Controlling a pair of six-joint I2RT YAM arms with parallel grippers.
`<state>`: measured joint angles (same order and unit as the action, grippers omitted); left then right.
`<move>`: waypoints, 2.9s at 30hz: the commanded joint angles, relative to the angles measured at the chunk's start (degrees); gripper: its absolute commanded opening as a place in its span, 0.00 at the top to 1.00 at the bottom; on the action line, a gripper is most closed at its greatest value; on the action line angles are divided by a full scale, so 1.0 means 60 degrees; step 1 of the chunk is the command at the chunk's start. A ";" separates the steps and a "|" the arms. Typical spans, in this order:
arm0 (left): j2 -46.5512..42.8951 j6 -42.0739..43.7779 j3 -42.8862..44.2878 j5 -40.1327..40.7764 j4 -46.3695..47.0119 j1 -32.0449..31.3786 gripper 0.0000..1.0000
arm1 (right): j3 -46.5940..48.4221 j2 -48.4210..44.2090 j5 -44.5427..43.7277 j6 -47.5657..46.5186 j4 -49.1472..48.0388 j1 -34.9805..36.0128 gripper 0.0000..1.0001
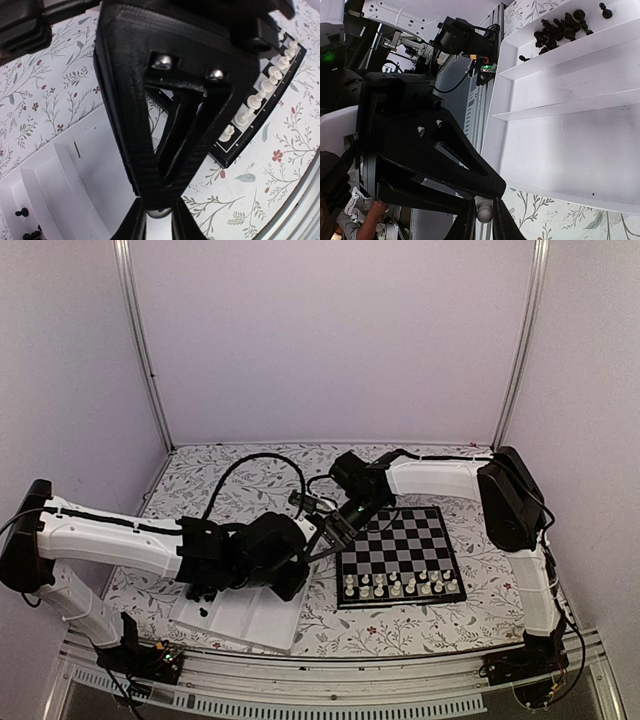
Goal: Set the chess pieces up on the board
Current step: Place the chess piece on the chessboard.
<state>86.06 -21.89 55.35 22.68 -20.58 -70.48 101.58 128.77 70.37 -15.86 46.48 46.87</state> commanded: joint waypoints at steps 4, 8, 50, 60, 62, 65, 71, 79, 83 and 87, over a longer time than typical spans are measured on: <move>0.0070 0.0109 0.0179 0.0304 0.0080 -0.0163 0.71 | 0.0257 -0.0067 -0.0892 -0.0312 -0.0132 0.0020 0.91; -0.0350 0.0376 0.0115 0.0714 -0.0076 -0.0181 0.65 | -0.0007 -0.0549 -0.1690 -0.0678 -0.0138 -0.0210 0.92; -0.0230 0.3467 0.1997 0.0615 0.4029 0.3062 0.21 | -0.7462 -0.7596 -0.8094 -0.3744 -0.1804 -0.2875 0.92; -0.0224 0.3334 0.1937 0.0748 0.4049 0.3030 0.20 | -0.7547 -0.7418 -0.7928 -0.3884 -0.1780 -0.2848 0.92; -0.0197 0.3327 0.1978 0.0778 0.3995 0.3030 0.20 | -0.7574 -0.7407 -0.8065 -0.3954 -0.1705 -0.2767 0.92; -0.0208 0.3356 0.1973 0.0895 0.3986 0.3030 0.20 | -0.7640 -0.7358 -0.8372 -0.4126 -0.1625 -0.2529 0.92; -0.0086 0.3380 0.2002 0.0915 0.3932 0.2981 0.20 | -0.7777 -0.7198 -0.8356 -0.4205 -0.1455 -0.2307 0.91; -0.0003 0.3471 0.2068 0.1032 0.3855 0.2906 0.20 | -0.7994 -0.6702 -0.8284 -0.4272 -0.1448 -0.2126 0.91; 0.0037 0.3498 0.2083 0.1065 0.3829 0.2884 0.20 | -0.7982 -0.6454 -0.8258 -0.4257 -0.1473 -0.1981 0.90; 0.0083 0.3502 0.2113 0.1083 0.3797 0.2869 0.20 | -0.7926 -0.6213 -0.8188 -0.4220 -0.1515 -0.1842 0.90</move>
<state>85.58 -1.28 66.70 28.16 2.22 -52.51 54.08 90.02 20.51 -41.08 37.28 34.87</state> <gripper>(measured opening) 0.800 0.101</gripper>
